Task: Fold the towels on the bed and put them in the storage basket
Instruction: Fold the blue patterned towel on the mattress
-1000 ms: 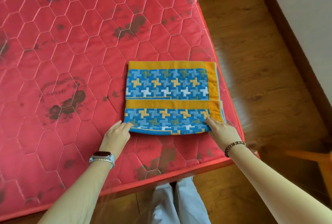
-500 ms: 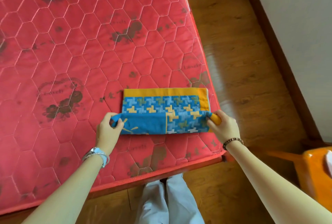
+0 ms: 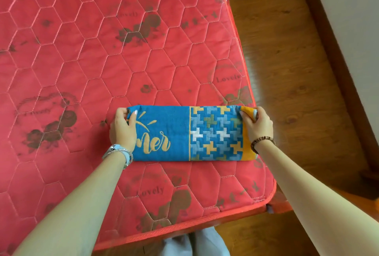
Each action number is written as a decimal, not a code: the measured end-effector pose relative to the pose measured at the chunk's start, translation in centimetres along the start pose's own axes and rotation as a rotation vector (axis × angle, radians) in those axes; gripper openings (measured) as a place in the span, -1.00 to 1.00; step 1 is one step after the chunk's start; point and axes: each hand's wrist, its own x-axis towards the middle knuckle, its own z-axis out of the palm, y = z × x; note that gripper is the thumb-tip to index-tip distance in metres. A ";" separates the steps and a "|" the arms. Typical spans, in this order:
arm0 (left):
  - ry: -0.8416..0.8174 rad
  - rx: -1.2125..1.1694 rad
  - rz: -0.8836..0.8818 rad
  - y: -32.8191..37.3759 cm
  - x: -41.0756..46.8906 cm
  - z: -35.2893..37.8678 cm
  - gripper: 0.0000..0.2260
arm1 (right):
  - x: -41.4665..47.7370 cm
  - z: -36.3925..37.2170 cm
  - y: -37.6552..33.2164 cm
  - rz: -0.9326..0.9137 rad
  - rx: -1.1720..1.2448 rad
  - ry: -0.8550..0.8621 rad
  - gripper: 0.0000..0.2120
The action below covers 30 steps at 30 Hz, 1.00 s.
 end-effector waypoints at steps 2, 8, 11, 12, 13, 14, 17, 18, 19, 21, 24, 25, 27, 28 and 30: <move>0.005 0.061 -0.023 -0.2 0.4 0.7 -0.80 | 0.7 0.6 -0.1 0.028 -0.026 -0.014 -0.62; 0.042 0.178 -0.057 -0.1 0.8 2.2 -0.78 | 1.8 1.8 0.1 0.018 -0.089 -0.005 -0.70; 0.109 0.256 -0.044 0.4 0.5 2.7 -0.76 | 1.3 2.1 -0.6 -0.032 -0.127 0.066 -0.68; 0.141 0.309 0.008 0.6 0.3 2.9 -0.70 | 1.1 2.3 -0.6 -0.119 -0.159 0.110 -0.65; 0.158 0.374 0.096 0.8 0.0 3.2 -0.63 | 0.8 2.5 -0.6 -0.240 -0.207 0.152 -0.61; 0.154 0.425 0.210 1.1 -0.5 3.5 -0.58 | 0.6 2.9 -0.7 -0.374 -0.255 0.173 -0.56; 0.003 0.475 0.530 2.3 -2.7 5.4 -0.49 | -1.0 5.0 -1.4 -0.693 -0.336 0.063 -0.49; -0.062 0.491 0.613 2.8 -3.7 6.2 -0.48 | -1.9 6.0 -1.9 -0.751 -0.360 -0.003 -0.48; -0.124 0.515 0.684 3.2 -4.7 7.1 -0.47 | -2.7 7.0 -2.3 -0.789 -0.387 -0.070 -0.47; -0.217 0.566 0.769 3.6 -6.3 8.8 -0.45 | -4.1 8.9 -2.5 -0.825 -0.439 -0.174 -0.48; -0.253 0.639 0.780 3.2 -6.8 10.2 -0.46 | -4.3 10.3 -1.8 -0.797 -0.520 -0.218 -0.47; -0.254 0.664 0.783 2.9 -6.6 10.3 -0.45 | -4.0 10.2 -1.4 -0.795 -0.560 -0.217 -0.47; -0.256 0.684 0.807 2.1 -6.0 10.0 -0.41 | -3.2 9.6 -0.4 -0.792 -0.636 -0.219 -0.44; -0.256 0.693 0.815 1.8 -5.5 9.6 -0.39 | -2.8 9.0 0.1 -0.778 -0.656 -0.211 -0.41; -0.240 0.698 0.793 1.1 -4.6 8.8 -0.35 | -1.9 7.5 1.3 -0.711 -0.671 -0.168 -0.38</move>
